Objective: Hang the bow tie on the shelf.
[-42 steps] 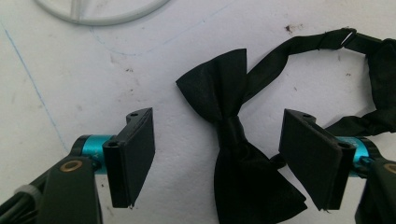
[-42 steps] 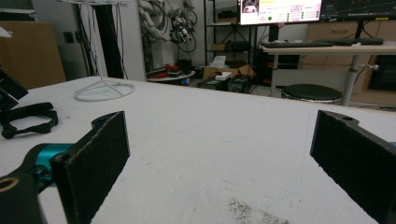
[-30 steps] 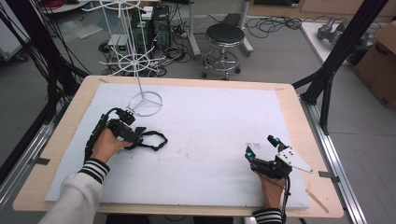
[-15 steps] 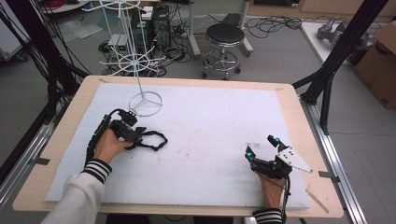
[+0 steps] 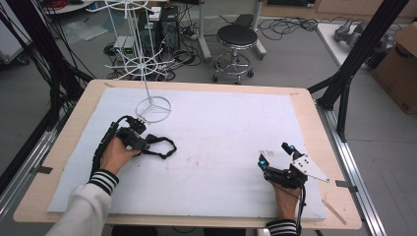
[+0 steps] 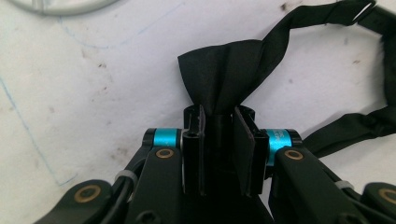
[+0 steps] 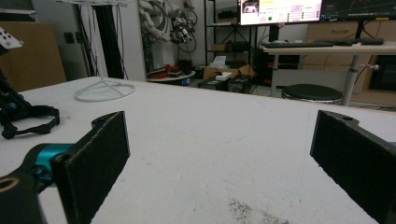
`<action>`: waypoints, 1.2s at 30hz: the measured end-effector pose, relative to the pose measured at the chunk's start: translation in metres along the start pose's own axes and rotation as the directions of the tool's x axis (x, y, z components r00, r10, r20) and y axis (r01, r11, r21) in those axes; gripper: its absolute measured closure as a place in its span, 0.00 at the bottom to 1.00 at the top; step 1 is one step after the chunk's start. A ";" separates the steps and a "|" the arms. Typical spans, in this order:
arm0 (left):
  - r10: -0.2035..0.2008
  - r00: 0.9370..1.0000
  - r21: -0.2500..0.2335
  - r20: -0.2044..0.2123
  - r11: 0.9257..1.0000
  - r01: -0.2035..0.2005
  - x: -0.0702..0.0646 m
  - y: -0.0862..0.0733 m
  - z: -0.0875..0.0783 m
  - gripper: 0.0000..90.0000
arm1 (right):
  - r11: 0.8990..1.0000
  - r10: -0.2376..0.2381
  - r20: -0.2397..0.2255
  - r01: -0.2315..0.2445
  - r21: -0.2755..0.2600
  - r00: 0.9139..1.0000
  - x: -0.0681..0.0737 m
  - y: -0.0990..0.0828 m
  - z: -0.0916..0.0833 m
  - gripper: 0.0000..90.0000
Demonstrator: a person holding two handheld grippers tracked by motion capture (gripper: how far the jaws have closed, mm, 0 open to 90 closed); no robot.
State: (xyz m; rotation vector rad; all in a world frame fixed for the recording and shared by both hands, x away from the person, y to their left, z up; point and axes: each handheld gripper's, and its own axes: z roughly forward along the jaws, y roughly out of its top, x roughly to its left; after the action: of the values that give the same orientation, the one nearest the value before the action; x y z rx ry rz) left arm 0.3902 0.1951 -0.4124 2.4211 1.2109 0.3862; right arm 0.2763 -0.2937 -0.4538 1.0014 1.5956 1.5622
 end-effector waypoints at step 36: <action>0.040 0.993 -0.670 0.115 0.741 0.048 0.008 -0.013 -0.065 0.84 | 1.000 0.004 0.002 -0.004 0.006 1.000 0.001 0.000 0.000 0.04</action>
State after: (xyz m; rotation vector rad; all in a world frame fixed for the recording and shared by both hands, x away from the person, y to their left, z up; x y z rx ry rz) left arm 0.3589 0.2242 -0.3609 1.7737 0.8207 0.5534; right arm 0.2757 -0.2927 -0.4537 1.0093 1.5983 1.5596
